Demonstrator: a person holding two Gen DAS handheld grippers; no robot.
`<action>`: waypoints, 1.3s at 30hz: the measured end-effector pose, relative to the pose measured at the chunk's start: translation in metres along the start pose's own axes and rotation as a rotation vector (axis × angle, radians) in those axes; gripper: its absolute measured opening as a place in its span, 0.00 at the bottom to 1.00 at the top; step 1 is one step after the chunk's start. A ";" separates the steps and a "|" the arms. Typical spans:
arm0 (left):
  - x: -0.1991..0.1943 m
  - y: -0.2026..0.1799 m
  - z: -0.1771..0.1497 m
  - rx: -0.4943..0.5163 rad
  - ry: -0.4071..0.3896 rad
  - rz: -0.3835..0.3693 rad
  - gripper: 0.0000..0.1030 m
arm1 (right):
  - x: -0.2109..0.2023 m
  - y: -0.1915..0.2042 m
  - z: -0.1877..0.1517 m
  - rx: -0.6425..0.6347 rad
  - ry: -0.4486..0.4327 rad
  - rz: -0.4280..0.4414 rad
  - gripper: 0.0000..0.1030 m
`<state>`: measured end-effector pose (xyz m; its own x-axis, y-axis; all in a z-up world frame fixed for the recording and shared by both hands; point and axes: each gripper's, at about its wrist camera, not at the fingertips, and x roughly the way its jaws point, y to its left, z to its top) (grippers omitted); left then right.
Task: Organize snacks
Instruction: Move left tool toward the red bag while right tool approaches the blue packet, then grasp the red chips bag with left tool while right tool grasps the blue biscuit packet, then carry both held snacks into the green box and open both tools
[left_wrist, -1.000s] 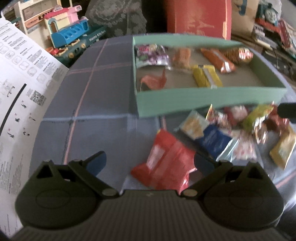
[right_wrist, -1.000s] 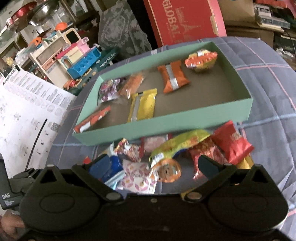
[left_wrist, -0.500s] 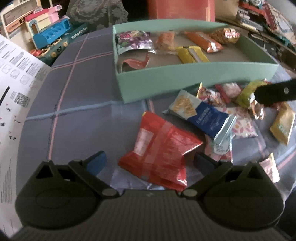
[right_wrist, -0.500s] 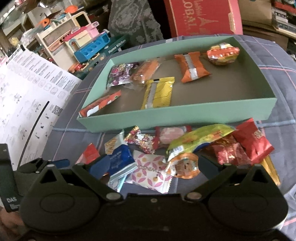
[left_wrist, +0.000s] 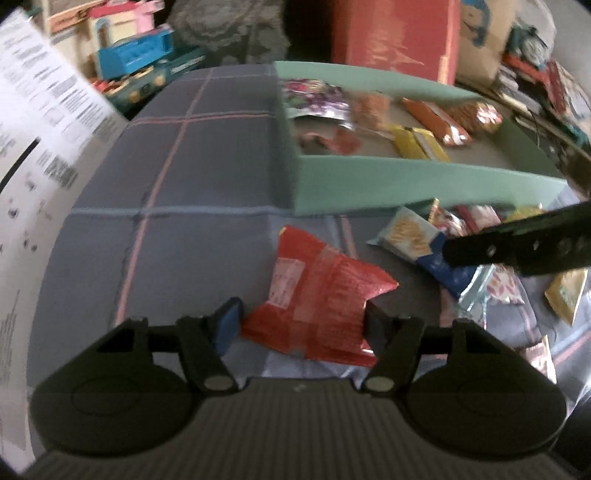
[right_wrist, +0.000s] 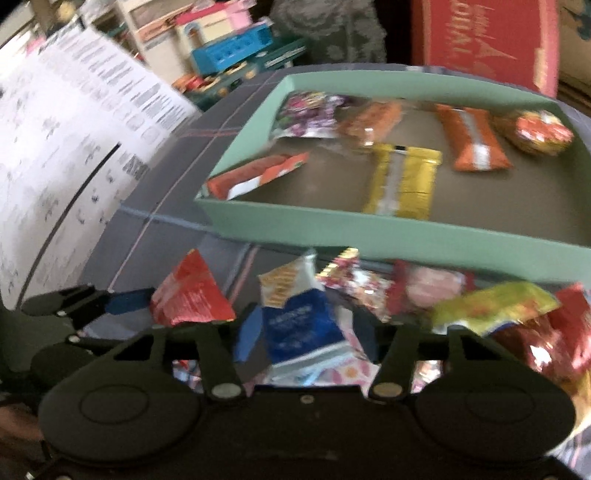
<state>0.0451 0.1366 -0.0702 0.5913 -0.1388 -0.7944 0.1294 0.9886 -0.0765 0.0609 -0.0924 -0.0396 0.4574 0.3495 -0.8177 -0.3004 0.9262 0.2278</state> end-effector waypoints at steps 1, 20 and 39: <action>-0.001 0.004 -0.001 -0.012 -0.002 -0.003 0.65 | 0.004 0.004 0.001 -0.017 0.006 -0.001 0.51; -0.008 0.010 -0.007 -0.063 -0.010 -0.016 0.64 | 0.020 0.025 -0.001 -0.104 -0.001 -0.019 0.38; -0.050 -0.037 0.078 0.017 -0.156 -0.046 0.63 | -0.071 -0.066 0.023 0.182 -0.218 0.050 0.39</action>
<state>0.0727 0.1021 0.0196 0.7010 -0.1922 -0.6868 0.1719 0.9802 -0.0988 0.0674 -0.1749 0.0152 0.6209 0.3992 -0.6746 -0.1808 0.9103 0.3723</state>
